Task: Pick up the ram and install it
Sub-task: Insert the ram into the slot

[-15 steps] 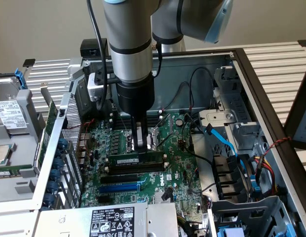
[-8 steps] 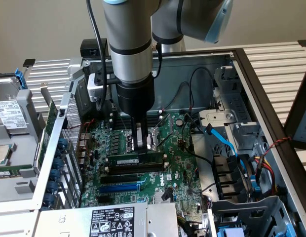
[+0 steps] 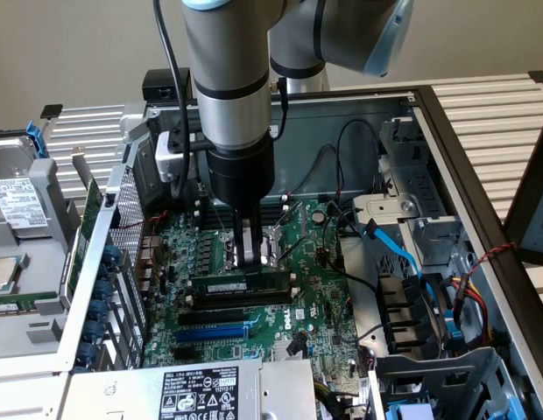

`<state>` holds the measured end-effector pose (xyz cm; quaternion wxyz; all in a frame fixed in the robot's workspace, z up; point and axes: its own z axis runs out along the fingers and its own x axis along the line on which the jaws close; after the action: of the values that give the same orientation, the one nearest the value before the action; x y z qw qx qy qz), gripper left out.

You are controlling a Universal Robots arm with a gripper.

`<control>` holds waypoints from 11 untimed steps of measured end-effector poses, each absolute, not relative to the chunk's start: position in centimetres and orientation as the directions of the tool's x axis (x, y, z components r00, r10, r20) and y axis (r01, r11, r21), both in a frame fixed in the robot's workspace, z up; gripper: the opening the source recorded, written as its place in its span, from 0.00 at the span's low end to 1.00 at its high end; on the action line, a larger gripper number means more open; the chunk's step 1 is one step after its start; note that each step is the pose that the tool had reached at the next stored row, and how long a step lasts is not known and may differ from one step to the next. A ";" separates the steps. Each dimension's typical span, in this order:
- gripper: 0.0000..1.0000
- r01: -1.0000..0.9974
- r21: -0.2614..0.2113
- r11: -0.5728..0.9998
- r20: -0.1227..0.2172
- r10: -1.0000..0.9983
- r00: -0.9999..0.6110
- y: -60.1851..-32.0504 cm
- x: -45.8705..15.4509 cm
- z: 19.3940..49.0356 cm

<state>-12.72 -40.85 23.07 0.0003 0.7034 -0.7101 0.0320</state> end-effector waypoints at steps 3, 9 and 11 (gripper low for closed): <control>0.13 -0.999 -0.045 0.008 0.045 -0.999 -0.010 -40.8 -12.7 23.0; 0.13 -0.999 -0.045 0.008 0.045 -0.999 -0.010 -40.8 -12.7 23.0; 0.13 -0.999 -0.046 0.008 0.045 -0.999 -0.010 -40.8 -12.7 23.0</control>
<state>-12.72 -40.79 22.95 0.0000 0.7034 -0.7100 0.0321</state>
